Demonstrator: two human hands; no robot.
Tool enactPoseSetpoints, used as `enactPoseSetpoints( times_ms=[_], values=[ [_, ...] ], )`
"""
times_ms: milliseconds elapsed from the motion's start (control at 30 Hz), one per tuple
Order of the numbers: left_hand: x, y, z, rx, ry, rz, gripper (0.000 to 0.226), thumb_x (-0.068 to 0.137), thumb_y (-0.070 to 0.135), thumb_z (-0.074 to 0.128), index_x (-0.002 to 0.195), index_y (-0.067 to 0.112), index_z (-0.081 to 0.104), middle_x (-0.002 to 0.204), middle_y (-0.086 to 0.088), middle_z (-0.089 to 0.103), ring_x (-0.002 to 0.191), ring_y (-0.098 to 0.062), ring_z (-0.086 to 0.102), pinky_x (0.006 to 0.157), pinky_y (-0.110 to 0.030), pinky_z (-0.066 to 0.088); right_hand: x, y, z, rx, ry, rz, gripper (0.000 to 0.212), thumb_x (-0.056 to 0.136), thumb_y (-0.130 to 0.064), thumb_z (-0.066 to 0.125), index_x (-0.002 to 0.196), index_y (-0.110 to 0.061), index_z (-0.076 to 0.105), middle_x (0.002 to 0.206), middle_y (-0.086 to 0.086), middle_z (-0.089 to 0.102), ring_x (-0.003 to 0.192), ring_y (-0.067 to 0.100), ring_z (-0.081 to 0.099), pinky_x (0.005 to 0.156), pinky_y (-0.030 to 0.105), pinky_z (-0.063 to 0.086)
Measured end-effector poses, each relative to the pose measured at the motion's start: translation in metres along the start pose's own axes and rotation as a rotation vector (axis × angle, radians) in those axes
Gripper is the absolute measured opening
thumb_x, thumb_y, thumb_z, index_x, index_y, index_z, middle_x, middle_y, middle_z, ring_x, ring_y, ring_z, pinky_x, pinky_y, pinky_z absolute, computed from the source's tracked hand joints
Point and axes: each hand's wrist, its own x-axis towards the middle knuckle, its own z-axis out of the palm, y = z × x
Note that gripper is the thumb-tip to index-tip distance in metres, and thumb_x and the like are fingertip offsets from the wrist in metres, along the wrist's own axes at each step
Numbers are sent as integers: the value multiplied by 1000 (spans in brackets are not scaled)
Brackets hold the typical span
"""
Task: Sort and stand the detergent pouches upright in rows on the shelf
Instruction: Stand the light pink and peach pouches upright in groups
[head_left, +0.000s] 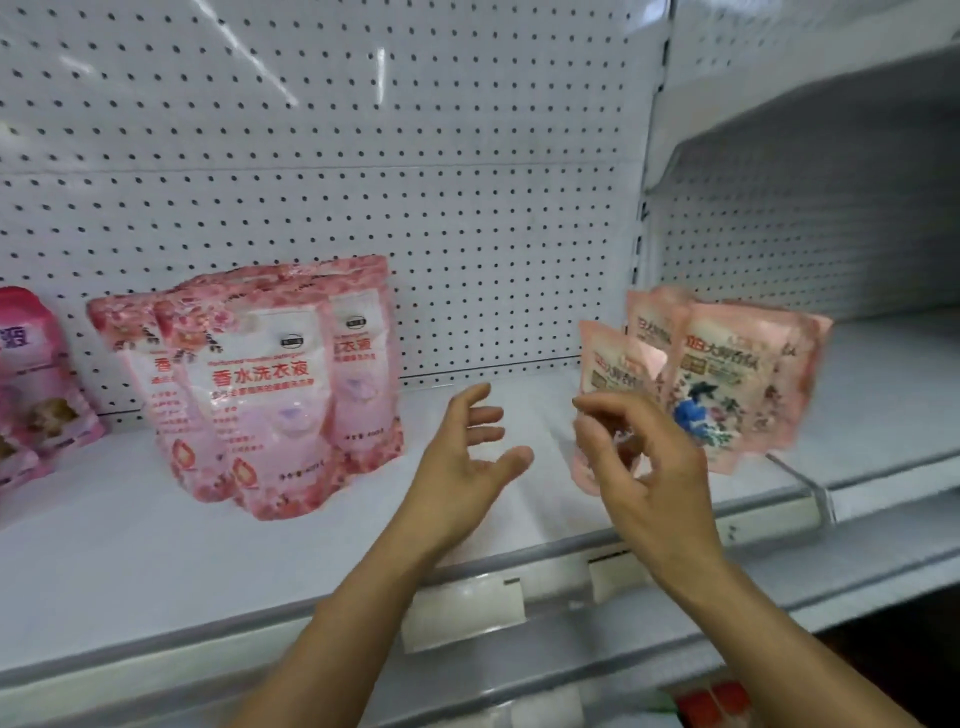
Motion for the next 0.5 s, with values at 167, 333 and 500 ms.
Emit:
enactPoseSetpoints(
  times_ms=[167, 333, 500],
  values=[
    [53, 8, 35, -169, -168, -102, 81, 87, 23, 75, 150, 28, 26, 151, 2, 42, 135, -12, 42, 99, -29, 38, 5, 18, -39, 82, 260, 176, 16, 92, -12, 62, 93, -27, 56, 86, -13, 61, 77, 5, 56, 65, 22, 48],
    [80, 6, 53, -209, -348, -143, 76, 82, 9, 77, 144, 21, 36, 130, -1, 59, 121, -16, 57, 91, -28, 49, 17, 39, -55, -37, 175, 320, 12, 93, -4, 58, 102, -12, 61, 93, -12, 62, 80, -4, 58, 66, 9, 47],
    [92, -5, 37, -178, -267, -114, 24, 85, 8, 74, 109, 12, 71, 103, -2, 77, 89, -16, 75, 66, -22, 59, 27, 59, -45, -90, -50, 456, 32, 90, -16, 65, 121, -20, 58, 109, -11, 65, 97, -2, 61, 86, 29, 55]
  ],
)
